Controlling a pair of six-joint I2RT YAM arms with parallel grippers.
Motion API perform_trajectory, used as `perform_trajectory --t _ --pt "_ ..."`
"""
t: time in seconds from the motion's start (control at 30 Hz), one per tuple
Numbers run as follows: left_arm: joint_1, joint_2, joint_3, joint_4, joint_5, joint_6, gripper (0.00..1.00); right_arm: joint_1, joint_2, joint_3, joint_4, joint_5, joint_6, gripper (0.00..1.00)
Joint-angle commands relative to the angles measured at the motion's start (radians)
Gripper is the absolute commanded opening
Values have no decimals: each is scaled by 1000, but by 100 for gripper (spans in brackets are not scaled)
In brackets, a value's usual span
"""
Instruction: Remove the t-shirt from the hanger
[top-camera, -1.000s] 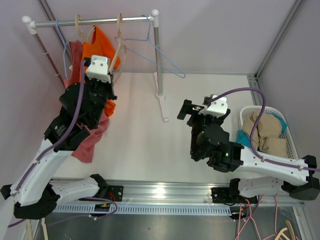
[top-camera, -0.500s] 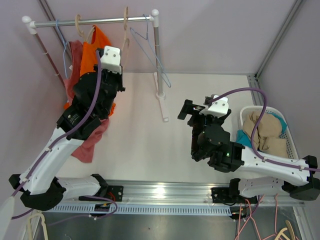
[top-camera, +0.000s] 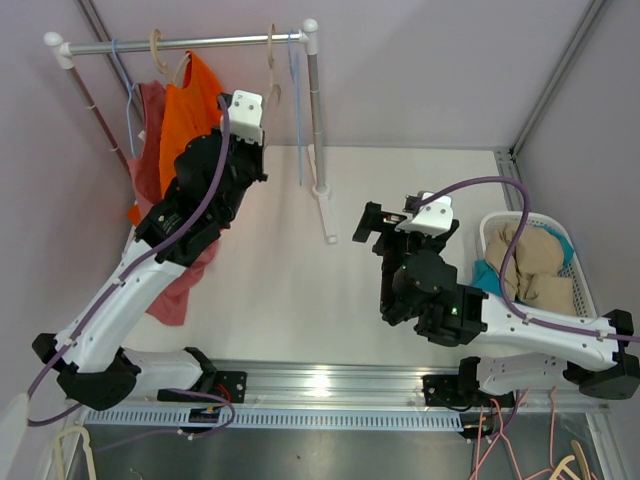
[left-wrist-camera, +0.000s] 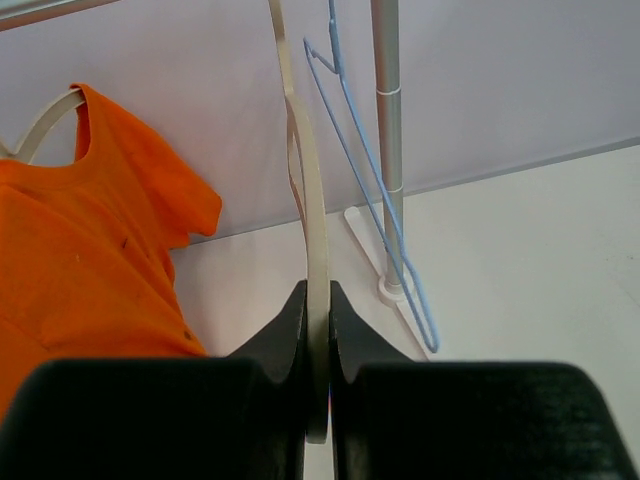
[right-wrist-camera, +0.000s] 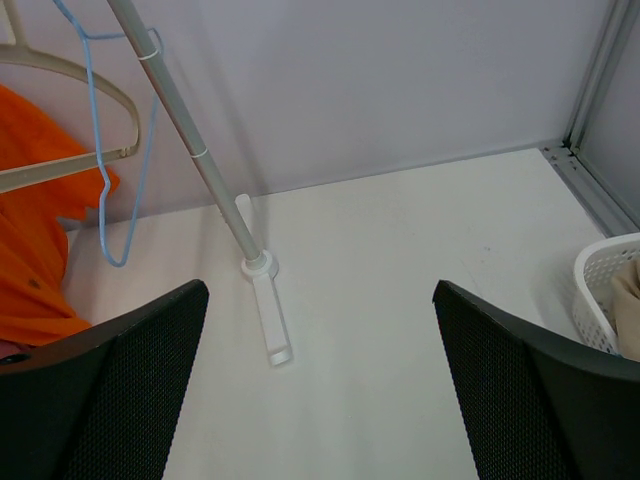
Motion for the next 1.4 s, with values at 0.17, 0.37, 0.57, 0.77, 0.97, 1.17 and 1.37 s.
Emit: perform_trajectory --t 0.17,0.37,0.57,0.77,0.97,1.17,1.37 --pt "14 -52 7 0 107 -57 36 11 3 48 -30 218 41 99" --pt "14 -166 0 -57 167 -97 74 2 17 76 -87 195 53 99" --pt "31 -272 53 -181 167 -143 99 -225 55 261 -688 -496 419 100" --pt "266 -310 21 -195 321 -172 99 -355 178 310 -582 -705 257 100" --pt "488 -166 53 -201 463 -223 99 -477 273 444 -593 -893 233 100" --pt "617 23 171 -126 537 -238 100 -566 253 432 -561 -977 248 100" --pt "683 195 326 -85 468 -235 100 -644 207 377 -532 -1046 256 99"
